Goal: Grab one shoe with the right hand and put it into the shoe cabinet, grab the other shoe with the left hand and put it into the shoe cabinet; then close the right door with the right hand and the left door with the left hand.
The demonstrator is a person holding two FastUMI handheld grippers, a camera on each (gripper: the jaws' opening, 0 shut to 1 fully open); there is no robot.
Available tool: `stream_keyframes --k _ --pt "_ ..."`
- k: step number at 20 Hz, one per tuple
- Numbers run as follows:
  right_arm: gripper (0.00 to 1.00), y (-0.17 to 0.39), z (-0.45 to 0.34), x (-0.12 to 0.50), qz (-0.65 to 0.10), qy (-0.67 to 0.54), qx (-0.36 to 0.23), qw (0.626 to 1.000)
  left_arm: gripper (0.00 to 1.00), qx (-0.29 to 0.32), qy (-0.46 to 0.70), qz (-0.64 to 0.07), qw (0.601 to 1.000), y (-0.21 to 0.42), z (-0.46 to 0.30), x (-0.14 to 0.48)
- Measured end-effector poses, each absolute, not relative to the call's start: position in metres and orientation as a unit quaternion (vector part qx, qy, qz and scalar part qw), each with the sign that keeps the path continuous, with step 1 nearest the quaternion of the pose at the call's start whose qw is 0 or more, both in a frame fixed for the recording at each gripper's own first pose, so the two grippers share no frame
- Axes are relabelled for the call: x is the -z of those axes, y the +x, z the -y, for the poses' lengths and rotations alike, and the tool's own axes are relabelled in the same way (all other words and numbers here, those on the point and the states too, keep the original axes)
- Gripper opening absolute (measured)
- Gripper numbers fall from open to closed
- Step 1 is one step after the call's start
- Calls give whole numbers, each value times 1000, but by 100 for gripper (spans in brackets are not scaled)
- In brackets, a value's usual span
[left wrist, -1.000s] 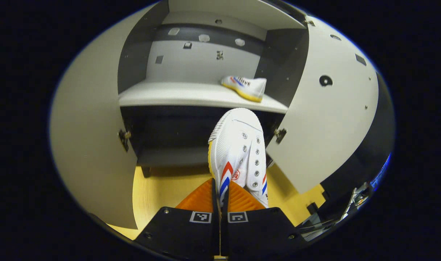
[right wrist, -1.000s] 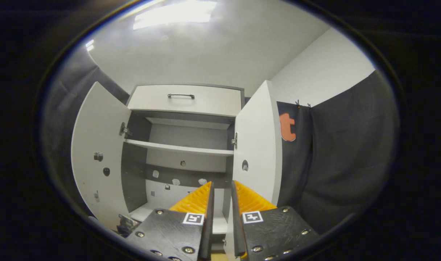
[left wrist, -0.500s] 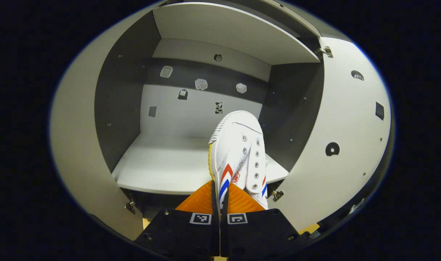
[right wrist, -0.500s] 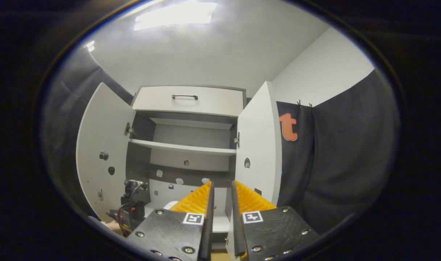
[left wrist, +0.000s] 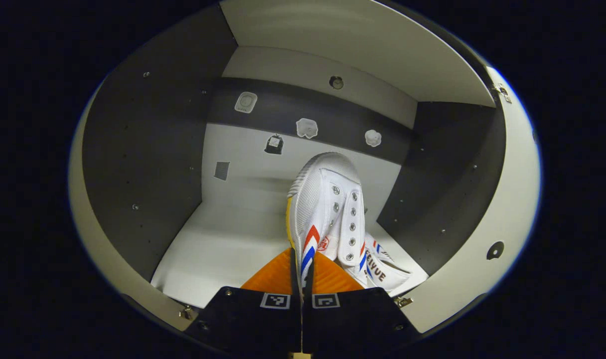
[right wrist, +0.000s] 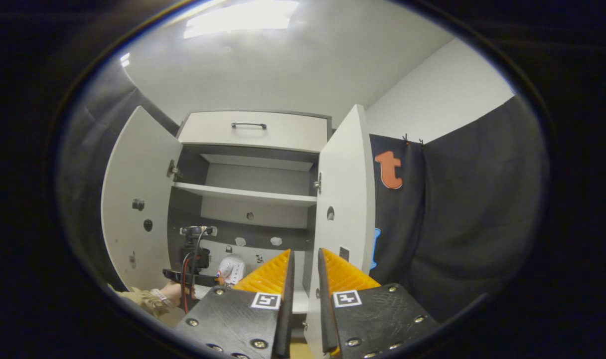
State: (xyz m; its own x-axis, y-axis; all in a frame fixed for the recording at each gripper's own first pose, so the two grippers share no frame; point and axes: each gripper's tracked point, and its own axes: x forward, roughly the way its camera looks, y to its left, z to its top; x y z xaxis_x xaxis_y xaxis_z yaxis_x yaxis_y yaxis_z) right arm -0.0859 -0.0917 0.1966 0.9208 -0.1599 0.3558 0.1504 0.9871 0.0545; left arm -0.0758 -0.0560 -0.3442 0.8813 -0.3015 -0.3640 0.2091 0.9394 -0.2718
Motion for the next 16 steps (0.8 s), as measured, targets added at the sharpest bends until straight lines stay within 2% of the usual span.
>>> stream_keyframes --k 2,3,4,5,6,8,9,10,16 --pt "24 -88 96 -195 182 14 87 979 2 126 -111 -212 963 -74 62 347" --pt "29 -87 97 -194 181 17 90 979 2 127 -114 -214 962 -74 62 348" --pt "24 -88 99 -193 181 21 92 979 2 129 -115 -221 960 -76 62 354" --pt "29 -87 100 -193 181 25 94 979 2 130 -110 -224 960 -76 62 358" --pt "24 -87 102 -194 184 29 97 978 2 130 -102 -232 959 -71 63 367" --pt "24 -88 104 -197 191 37 100 976 2 126 -90 -236 959 -60 63 378" --pt "29 -89 104 -196 191 40 101 976 2 124 -86 -240 959 -58 63 382" --pt "24 -90 106 -196 191 40 104 975 2 124 -80 -242 959 -56 64 387" --pt "24 -94 120 -194 192 39 120 973 3 117 -64 -244 961 -45 66 399"
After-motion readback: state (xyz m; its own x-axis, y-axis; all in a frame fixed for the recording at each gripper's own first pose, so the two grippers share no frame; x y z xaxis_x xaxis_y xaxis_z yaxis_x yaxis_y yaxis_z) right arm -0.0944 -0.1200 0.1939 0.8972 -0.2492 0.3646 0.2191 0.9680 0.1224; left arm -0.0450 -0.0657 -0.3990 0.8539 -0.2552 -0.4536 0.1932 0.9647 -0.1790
